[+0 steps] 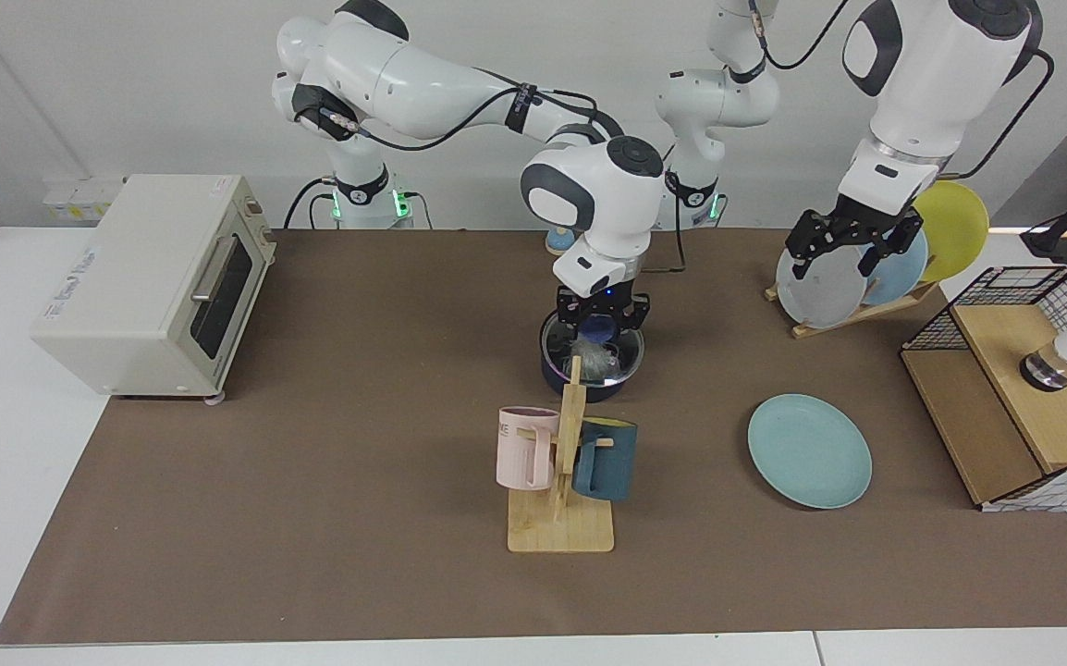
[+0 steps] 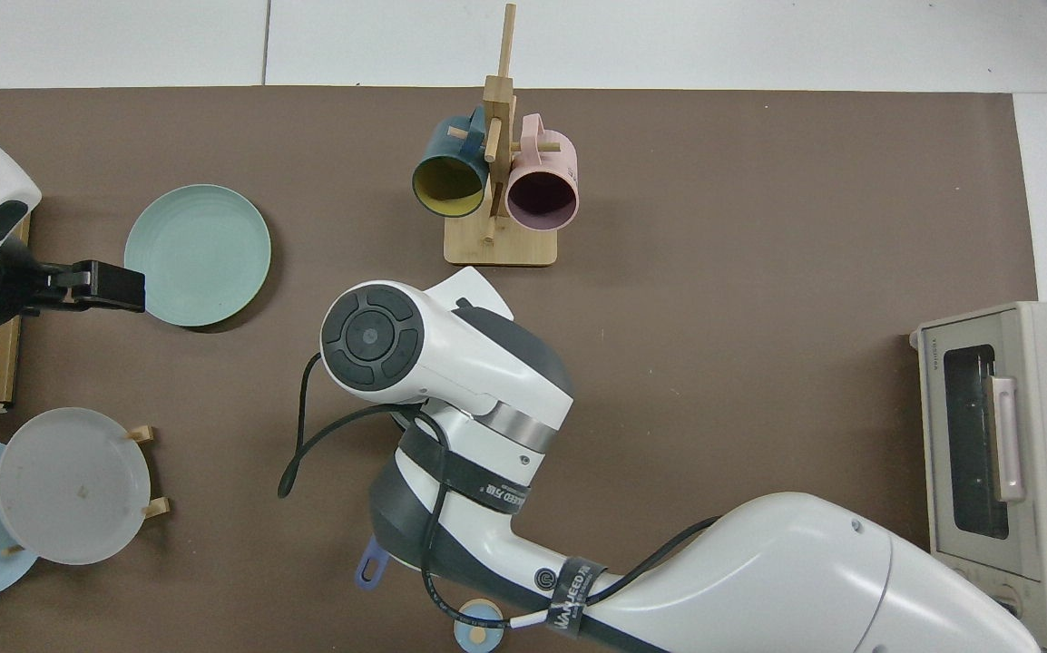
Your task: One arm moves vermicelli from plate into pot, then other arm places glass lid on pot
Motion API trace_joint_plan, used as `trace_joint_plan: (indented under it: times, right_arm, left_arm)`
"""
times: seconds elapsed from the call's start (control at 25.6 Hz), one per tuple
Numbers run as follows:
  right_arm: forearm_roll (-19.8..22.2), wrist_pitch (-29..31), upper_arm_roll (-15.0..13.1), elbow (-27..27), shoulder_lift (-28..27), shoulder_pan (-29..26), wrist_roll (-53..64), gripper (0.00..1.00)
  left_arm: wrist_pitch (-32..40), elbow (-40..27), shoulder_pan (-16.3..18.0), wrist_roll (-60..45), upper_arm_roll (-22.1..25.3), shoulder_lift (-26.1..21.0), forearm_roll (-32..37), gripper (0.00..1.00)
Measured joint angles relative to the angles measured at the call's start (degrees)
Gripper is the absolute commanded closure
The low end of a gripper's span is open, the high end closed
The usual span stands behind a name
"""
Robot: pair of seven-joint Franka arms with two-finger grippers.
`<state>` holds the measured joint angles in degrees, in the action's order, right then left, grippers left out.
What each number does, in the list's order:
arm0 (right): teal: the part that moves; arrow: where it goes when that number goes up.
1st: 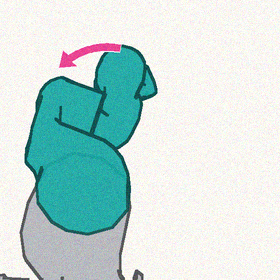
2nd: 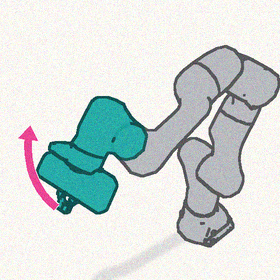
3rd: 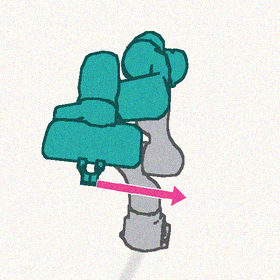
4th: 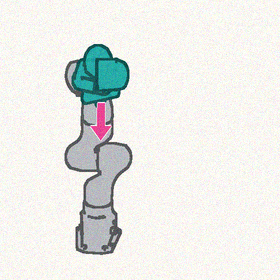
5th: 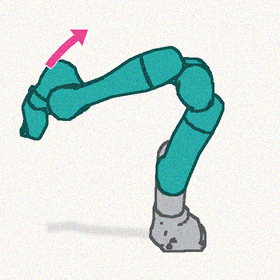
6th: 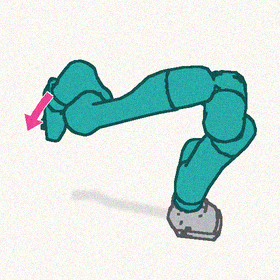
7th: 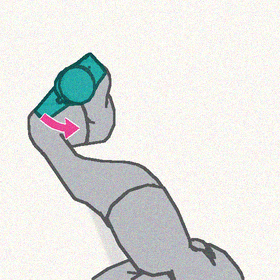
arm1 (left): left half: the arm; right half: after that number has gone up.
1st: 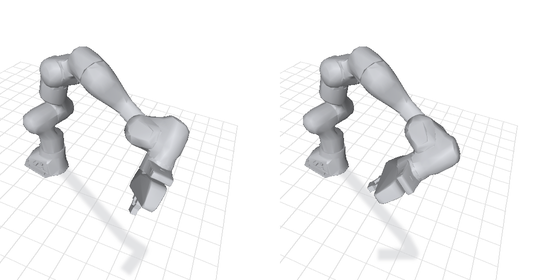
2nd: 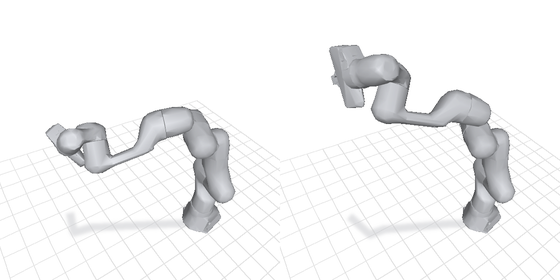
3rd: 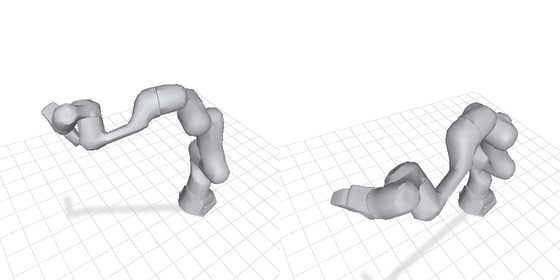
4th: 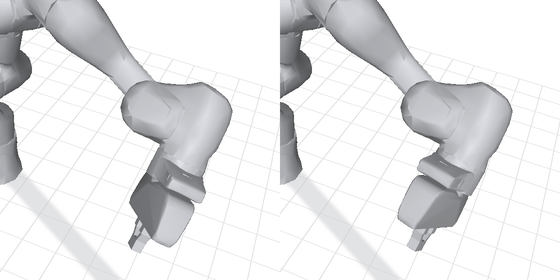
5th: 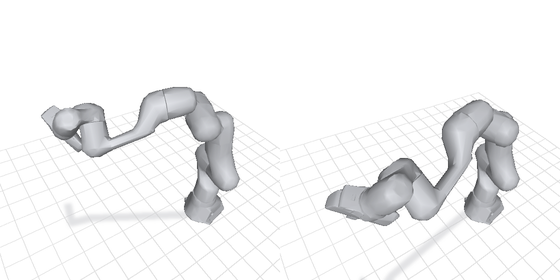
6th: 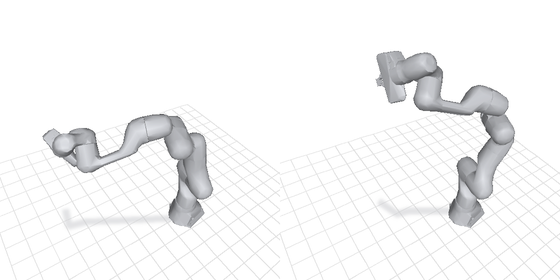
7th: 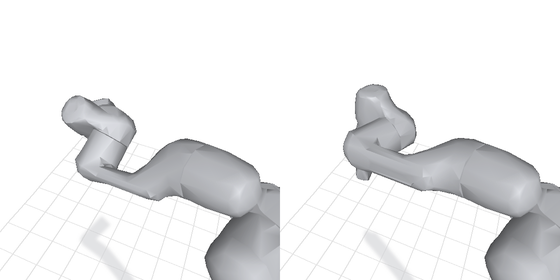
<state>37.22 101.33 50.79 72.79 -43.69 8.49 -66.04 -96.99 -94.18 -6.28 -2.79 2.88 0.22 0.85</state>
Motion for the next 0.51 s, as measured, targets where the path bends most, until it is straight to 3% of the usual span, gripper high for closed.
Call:
trace_joint_plan:
  times: [0.51]
  right_arm:
    - [0.00,-0.97,0.72,0.81,-0.15,-0.12,0.00,1.00]
  left_arm:
    - [0.00,0.00,0.00,0.00,0.00,0.00,0.00,0.00]
